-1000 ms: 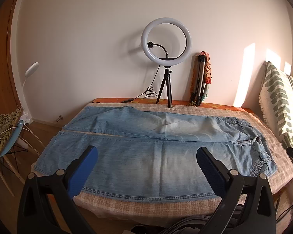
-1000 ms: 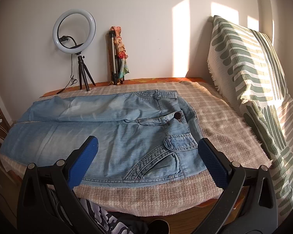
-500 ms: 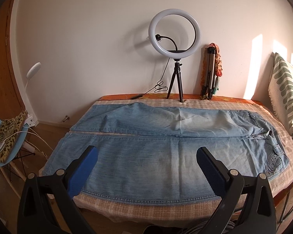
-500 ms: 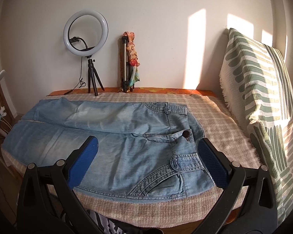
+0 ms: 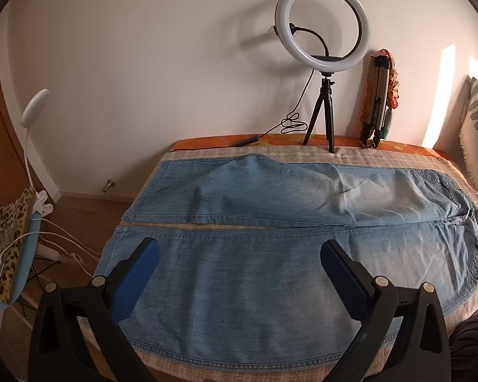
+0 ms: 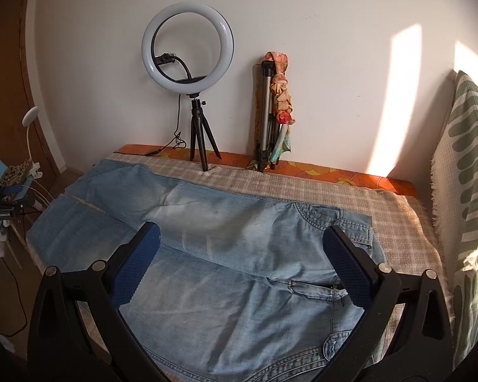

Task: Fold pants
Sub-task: 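Move both tools toward the jeans' leg hems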

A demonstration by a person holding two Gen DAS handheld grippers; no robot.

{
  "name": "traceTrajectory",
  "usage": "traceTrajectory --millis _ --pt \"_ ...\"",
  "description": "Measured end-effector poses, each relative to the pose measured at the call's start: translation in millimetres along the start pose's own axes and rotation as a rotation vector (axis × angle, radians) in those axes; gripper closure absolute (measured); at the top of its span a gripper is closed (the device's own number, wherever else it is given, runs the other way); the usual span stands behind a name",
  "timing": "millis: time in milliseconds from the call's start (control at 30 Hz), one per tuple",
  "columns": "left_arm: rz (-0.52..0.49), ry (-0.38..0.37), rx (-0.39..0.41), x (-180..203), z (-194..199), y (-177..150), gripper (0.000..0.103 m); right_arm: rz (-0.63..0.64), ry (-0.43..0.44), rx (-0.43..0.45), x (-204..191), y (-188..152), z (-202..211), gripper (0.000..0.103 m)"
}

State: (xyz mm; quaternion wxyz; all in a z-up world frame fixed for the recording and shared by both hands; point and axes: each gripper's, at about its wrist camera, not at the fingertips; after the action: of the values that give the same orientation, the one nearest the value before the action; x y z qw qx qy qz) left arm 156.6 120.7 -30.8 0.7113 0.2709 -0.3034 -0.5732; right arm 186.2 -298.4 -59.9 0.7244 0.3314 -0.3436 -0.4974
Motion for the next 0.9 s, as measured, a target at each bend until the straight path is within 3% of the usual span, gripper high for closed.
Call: traceTrajectory --millis 200,300,467,600,900 --pt "0.029 0.013 -0.057 -24 -54 44 0.001 0.068 0.119 -0.109 -4 45 -86 0.000" --pt "0.094 0.010 -0.115 -42 -91 68 0.001 0.092 0.151 -0.133 -13 60 -133 0.000" --pt "0.170 0.065 -0.181 -67 -156 103 0.001 0.119 0.228 -0.174 -31 75 -212 0.000" --pt "0.293 0.087 -0.236 -93 -207 129 0.001 0.123 0.270 -0.213 -45 83 -271 0.012" --pt "0.410 0.135 -0.262 -109 -294 152 0.007 0.174 0.435 -0.178 -113 120 -363 0.016"
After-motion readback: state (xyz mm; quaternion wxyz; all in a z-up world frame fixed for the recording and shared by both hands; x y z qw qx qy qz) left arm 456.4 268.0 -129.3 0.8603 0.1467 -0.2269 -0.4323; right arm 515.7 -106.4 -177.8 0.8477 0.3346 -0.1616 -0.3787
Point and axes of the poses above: each gripper's, at about its wrist camera, not at the fingertips, and z roughly against the way its jaws point, x to its right, y to its top, and after that the axes turned 14 degrees about z, right-handed
